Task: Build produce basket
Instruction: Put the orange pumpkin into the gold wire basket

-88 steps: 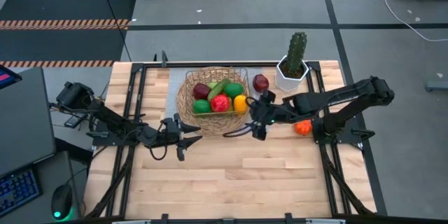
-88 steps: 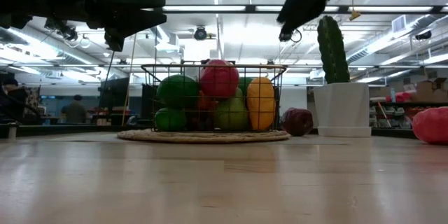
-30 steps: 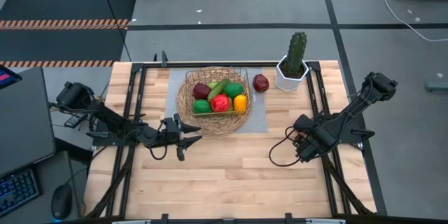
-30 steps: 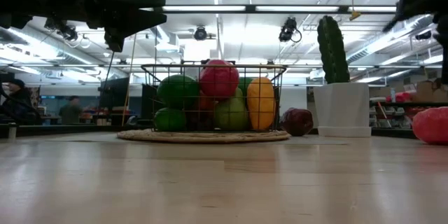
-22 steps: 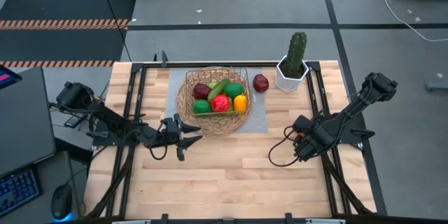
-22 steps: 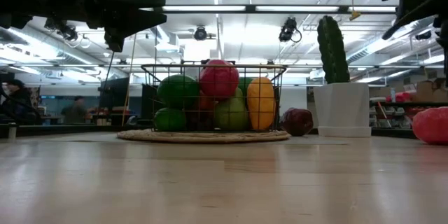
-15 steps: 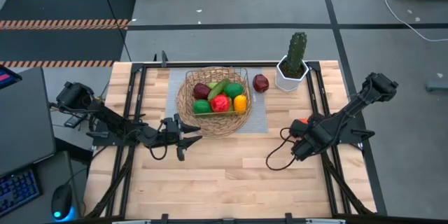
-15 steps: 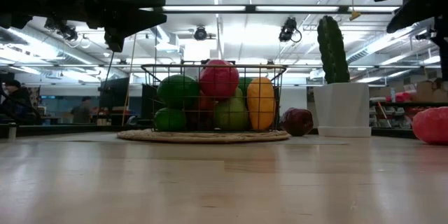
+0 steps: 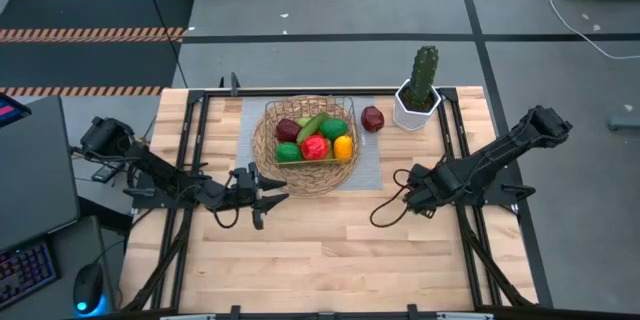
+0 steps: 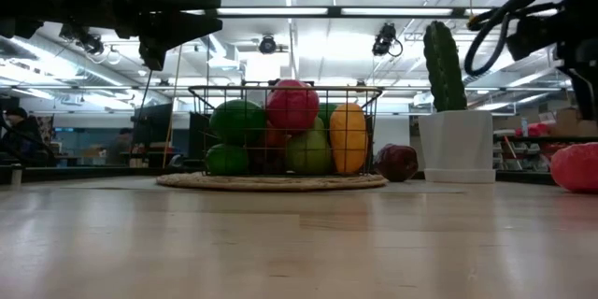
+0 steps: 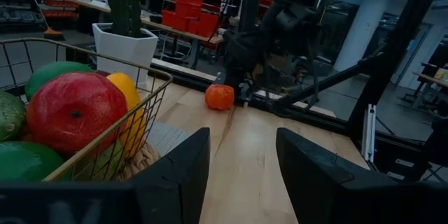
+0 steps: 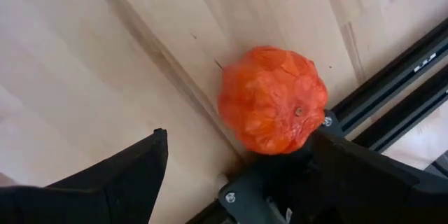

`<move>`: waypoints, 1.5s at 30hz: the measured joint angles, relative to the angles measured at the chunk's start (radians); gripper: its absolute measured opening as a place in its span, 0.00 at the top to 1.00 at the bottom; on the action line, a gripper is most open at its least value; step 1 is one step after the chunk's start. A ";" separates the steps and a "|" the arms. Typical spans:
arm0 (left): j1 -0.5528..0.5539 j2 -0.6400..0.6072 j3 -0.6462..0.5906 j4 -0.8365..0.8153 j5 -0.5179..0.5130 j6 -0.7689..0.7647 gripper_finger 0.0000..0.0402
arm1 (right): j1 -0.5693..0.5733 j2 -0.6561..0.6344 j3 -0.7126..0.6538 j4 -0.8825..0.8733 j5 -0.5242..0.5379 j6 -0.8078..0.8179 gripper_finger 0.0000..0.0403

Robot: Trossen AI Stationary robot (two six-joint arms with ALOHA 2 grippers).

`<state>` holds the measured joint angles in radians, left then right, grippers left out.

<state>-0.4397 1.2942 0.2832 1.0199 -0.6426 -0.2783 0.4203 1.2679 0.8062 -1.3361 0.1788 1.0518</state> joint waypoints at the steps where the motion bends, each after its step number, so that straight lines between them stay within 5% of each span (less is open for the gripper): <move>1: 0.000 0.000 0.000 0.000 0.000 0.000 0.57 | -0.015 0.004 0.000 0.000 -0.005 -0.008 0.12; 26: 0.000 0.000 0.000 0.000 0.000 0.001 0.57 | -0.245 0.292 -0.018 0.030 -0.083 -0.259 0.13; 45: 0.000 0.000 0.000 -0.001 0.000 0.002 0.57 | -0.301 0.386 -0.024 0.027 0.041 -0.244 0.13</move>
<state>-0.4397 1.2942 0.2832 1.0191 -0.6426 -0.2767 0.1189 1.6542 0.7822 -1.3092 0.2198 0.8078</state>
